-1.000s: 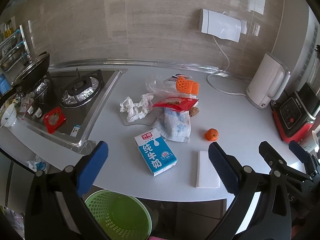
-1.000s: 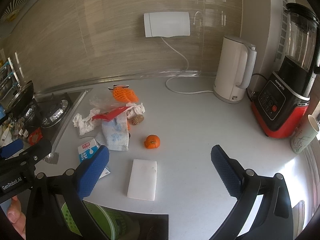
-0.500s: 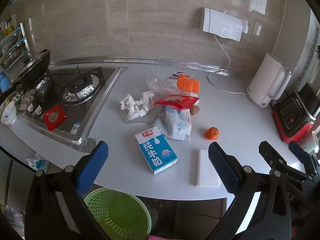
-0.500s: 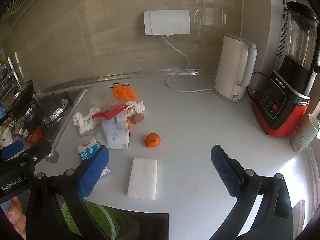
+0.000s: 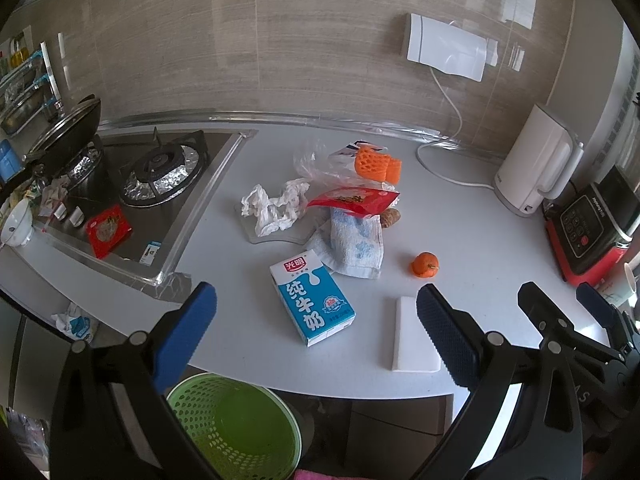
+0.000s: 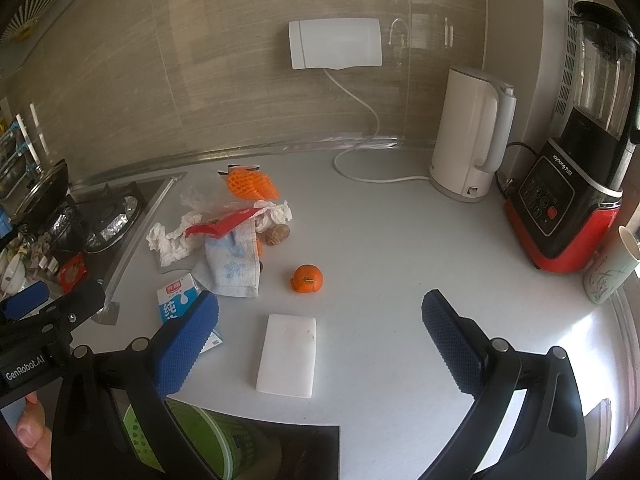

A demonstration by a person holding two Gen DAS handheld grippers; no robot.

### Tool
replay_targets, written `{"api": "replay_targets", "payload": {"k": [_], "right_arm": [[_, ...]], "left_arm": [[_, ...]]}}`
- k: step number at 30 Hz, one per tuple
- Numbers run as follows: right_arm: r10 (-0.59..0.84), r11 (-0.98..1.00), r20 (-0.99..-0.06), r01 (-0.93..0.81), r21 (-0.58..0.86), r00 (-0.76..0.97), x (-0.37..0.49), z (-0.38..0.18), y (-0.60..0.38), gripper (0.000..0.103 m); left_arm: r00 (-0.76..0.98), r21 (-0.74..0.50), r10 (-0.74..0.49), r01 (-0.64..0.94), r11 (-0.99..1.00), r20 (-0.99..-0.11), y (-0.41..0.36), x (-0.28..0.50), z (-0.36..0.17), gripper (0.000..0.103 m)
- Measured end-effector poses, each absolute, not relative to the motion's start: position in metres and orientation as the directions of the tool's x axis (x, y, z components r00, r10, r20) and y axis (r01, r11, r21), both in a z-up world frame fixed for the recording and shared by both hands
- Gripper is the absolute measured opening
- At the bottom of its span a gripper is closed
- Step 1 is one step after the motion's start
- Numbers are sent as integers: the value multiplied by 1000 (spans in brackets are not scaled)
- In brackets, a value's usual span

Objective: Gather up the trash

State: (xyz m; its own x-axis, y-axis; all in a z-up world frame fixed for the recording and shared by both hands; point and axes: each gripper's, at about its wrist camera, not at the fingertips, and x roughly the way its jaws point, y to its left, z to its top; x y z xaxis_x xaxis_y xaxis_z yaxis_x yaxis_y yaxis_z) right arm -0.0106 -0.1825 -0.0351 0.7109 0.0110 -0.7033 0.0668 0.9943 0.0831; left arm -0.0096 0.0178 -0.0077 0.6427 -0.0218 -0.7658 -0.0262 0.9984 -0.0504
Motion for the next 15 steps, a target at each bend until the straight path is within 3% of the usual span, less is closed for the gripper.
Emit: {"api": "replay_targets", "payload": {"k": [15], "right_arm": [[12, 994, -707, 68, 84, 707, -11, -36, -180, 101]], "left_arm": [[632, -55, -20, -37, 998, -775, 21, -9, -11, 96]]}}
